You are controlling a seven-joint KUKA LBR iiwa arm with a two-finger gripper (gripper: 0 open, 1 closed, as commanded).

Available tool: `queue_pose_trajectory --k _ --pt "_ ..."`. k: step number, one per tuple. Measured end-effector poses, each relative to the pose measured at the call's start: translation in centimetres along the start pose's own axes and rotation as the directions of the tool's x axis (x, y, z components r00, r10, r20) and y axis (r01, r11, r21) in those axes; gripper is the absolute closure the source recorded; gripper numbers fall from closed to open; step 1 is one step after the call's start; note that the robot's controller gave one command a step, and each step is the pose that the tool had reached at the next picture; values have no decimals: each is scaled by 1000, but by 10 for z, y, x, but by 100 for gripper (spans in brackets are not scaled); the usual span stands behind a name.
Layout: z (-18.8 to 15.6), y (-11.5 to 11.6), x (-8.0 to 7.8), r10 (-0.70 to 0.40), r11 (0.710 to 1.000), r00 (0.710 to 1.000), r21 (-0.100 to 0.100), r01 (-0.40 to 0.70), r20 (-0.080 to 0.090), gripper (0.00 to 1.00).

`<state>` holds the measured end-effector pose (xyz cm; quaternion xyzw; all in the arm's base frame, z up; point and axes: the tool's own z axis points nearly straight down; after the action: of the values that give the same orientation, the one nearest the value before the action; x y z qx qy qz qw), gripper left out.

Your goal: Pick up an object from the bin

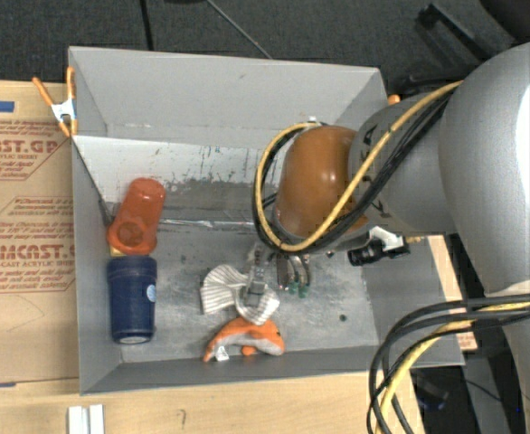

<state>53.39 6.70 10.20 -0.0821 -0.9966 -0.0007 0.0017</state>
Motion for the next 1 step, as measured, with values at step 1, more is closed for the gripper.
queue_pose_trajectory --k 1 --pt "-21 0 1 0 1000 1000 1 0 -4 100"
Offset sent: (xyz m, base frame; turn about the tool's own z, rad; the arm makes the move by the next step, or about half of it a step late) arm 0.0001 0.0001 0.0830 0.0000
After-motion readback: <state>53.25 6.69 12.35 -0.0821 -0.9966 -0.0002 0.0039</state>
